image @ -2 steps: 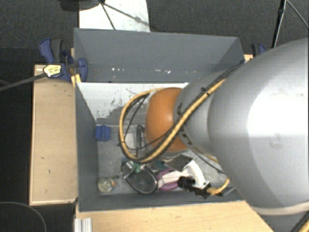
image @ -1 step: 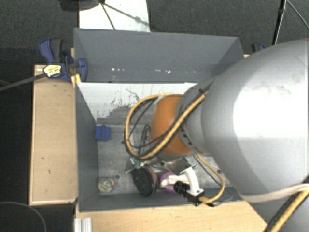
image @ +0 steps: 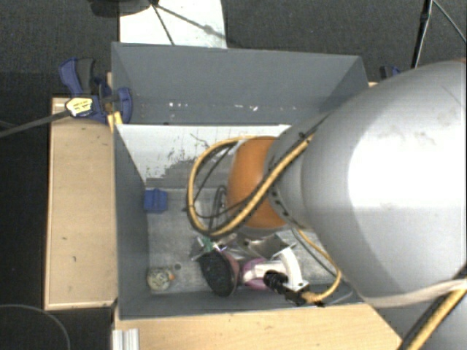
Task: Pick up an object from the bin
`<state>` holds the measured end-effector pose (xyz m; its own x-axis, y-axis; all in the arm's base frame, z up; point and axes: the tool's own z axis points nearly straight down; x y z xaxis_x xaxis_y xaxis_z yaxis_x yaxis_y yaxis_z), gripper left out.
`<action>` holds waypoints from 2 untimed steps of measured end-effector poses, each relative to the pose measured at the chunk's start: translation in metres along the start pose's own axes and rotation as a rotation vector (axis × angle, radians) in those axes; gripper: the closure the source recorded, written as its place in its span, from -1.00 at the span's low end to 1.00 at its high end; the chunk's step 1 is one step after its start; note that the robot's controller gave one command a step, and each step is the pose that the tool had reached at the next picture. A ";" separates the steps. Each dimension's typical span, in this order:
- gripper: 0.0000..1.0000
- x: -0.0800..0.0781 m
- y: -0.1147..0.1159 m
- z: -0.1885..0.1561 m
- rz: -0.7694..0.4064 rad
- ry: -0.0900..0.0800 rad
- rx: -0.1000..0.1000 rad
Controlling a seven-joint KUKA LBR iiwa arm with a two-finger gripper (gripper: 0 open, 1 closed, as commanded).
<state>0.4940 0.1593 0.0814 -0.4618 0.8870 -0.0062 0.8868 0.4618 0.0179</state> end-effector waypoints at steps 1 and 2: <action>1.00 -0.001 0.000 0.000 0.002 -0.002 -0.001; 1.00 -0.003 0.005 -0.068 -0.007 0.000 0.002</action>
Offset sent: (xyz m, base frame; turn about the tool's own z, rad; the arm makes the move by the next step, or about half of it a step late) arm 0.0000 0.0000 0.0000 0.0000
